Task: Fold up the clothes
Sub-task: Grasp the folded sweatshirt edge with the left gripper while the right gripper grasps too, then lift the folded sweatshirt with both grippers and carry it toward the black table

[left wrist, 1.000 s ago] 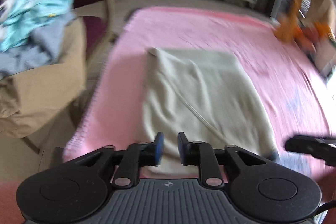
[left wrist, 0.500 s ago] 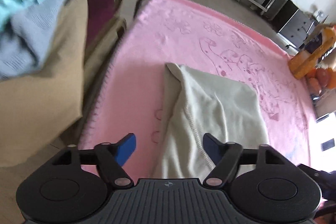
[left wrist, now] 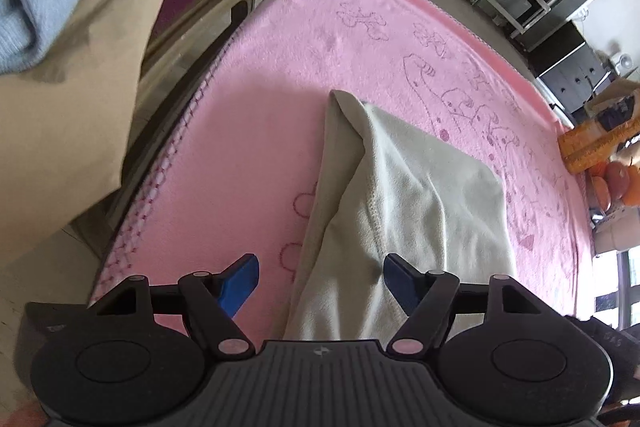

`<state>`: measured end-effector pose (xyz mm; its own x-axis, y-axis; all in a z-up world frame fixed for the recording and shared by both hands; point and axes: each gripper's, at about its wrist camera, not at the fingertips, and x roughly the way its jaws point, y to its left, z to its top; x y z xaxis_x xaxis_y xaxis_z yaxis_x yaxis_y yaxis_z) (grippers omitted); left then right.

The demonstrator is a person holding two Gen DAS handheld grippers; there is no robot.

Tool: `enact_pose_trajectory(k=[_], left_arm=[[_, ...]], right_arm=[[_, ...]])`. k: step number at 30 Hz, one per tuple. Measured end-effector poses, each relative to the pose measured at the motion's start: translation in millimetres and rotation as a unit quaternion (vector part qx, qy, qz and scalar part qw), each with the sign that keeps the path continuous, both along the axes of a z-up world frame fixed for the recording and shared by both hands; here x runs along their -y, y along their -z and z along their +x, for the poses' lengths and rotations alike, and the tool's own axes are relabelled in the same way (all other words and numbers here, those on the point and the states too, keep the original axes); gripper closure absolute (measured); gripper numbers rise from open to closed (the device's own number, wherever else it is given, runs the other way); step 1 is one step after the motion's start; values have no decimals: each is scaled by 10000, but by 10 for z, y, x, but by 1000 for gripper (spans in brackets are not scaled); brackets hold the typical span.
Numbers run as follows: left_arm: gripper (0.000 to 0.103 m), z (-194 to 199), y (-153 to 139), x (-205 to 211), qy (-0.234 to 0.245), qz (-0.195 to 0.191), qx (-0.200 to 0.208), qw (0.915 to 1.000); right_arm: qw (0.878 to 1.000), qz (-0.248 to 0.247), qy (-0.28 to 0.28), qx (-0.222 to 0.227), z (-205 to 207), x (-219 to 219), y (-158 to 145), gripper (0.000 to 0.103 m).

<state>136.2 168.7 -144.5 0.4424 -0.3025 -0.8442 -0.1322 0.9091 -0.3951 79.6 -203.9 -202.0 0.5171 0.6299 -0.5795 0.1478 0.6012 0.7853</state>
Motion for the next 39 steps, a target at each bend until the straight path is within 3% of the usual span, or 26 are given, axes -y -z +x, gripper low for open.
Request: enact_pose_trajectory(k=[4,10,15,20,22,26,27,31,33,36,39], left_arm=[[33,10,29,-48,-67,-137,41,9999],[42,64,71,-45,-2,-335,101,9994],[37,115,110,10,97,-226,67,9997],[40,222,154,88,313,-468,161,9983],[36,230,166,175,531,-488,203,9972],[39,188,145,328,784,-208,369,9960],[46,172,137,354,790,-136,413,9959],[57,94,84,453,794,162,616,9948],[72,34,26,497,792,361,760,9933],[78,-73,-84,559,796,709,1011,9892],[81,-203,-235,633,855,1011,1276,9830]], right_arm=[[9996,274,-8,-65,52,33,91,60],[9970,729,-241,-123,148,-13,197,60],[9968,756,-263,-37,130,-32,199,61],[9971,699,-286,-14,152,-53,217,66],[9970,722,-275,-3,162,-57,226,66],[9973,661,-309,125,160,-86,218,63],[9975,602,-326,192,151,-104,209,63],[9986,241,-297,366,104,-171,169,72],[9986,-12,-278,449,79,-214,135,76],[9960,-533,-277,661,21,-332,51,79],[9946,-724,-205,712,-22,-381,-42,81]])
